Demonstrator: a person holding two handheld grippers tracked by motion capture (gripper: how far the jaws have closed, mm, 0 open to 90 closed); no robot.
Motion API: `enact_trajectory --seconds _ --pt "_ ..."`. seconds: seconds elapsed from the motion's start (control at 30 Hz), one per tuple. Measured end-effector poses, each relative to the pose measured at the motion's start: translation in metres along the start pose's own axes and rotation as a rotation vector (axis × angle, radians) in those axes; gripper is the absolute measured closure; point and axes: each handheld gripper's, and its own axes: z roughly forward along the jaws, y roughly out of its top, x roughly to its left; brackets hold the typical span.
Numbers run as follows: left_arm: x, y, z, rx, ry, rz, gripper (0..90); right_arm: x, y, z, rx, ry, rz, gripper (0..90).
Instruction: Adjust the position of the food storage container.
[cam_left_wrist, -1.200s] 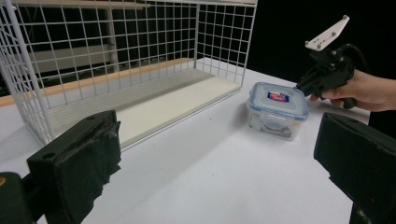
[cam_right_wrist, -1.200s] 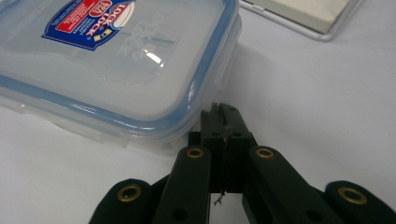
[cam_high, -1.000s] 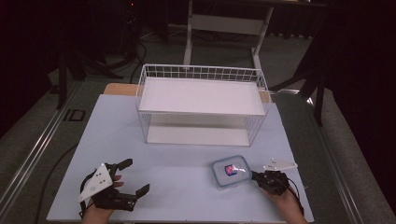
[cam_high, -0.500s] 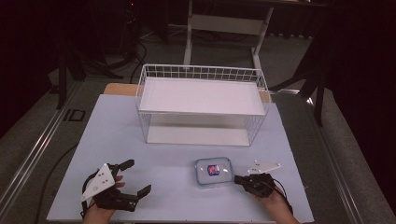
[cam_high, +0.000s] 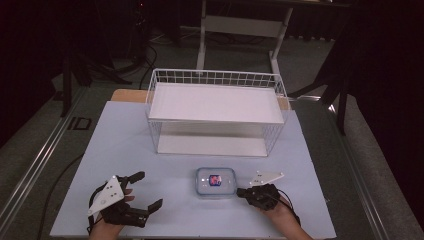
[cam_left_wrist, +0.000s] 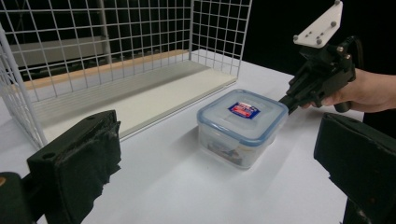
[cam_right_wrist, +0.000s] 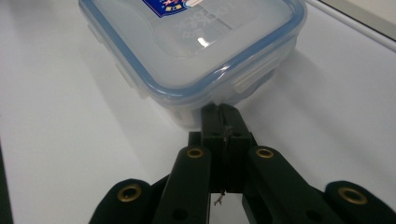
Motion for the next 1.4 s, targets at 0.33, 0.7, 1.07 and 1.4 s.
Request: enact_trajectory --seconds 0.33,0.7,1.07,1.4 --pt "0.000 0.000 0.000 0.006 -0.004 0.003 1.6 0.002 0.008 0.010 -0.001 0.017 -0.014 90.0" --pt "0.000 -0.001 0.002 0.022 -0.011 0.002 1.6 0.003 0.012 0.013 -0.012 0.025 -0.022 90.0" --pt "-0.004 -0.002 0.006 0.032 -0.053 0.059 1.7 0.001 0.007 -0.022 -0.100 -0.064 0.019 59.1" --pt "-0.009 -0.003 0.018 0.051 -0.110 0.062 2.2 0.010 0.013 -0.031 -0.207 -0.009 -0.022 14.0"
